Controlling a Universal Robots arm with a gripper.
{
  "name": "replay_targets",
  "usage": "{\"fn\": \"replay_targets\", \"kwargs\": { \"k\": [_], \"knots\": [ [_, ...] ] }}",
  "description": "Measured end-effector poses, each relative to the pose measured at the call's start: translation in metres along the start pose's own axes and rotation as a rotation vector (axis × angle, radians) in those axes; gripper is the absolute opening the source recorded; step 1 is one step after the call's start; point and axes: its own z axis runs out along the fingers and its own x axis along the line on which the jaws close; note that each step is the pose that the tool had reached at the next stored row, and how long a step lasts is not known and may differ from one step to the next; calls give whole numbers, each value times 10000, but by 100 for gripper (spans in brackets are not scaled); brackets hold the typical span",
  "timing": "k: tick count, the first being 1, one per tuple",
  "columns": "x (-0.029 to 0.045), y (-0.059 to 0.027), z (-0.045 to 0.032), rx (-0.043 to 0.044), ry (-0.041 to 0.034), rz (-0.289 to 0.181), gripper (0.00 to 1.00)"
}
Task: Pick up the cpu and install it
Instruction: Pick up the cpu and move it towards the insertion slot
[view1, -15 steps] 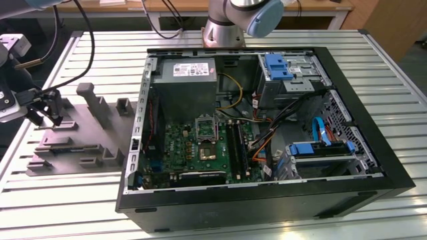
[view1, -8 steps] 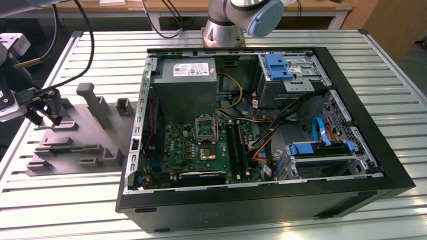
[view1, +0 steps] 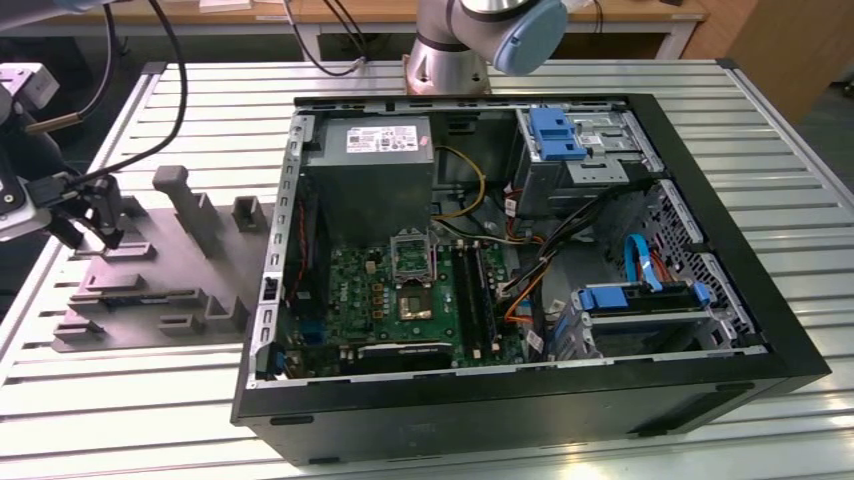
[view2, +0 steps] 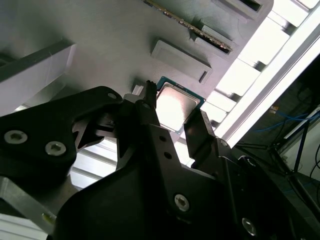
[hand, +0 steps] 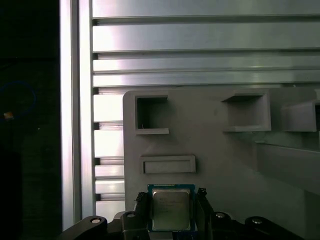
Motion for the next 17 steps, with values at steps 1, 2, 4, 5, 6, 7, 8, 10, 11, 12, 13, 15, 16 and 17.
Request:
{"fn": "replay_targets", "kwargs": {
  "k": [1, 2, 4, 5, 6, 7, 8, 10, 11, 12, 13, 15, 16, 17],
  "knots": [
    [0, 0, -3, 0, -1, 0, 47],
    [0, 0, -5, 0, -1, 0, 47],
    [0, 1, -9, 0, -1, 0, 47],
    [0, 1, -11, 0, -1, 0, 47],
    [0, 1, -12, 0, -1, 0, 47],
    [0, 1, -15, 0, -1, 0, 47],
    [0, 1, -18, 1, 0, 0, 47],
    [0, 1, -22, 0, -1, 0, 47],
    [0, 1, -25, 0, 0, 0, 47],
    [0, 1, -28, 0, 0, 0, 47],
    [0, 1, -31, 1, 0, 0, 47],
    [-1, 2, -48, 0, -1, 0, 47],
    [-1, 4, -64, 3, -1, -1, 47],
    [-1, 4, -66, 3, -1, -1, 47]
  ]
}}
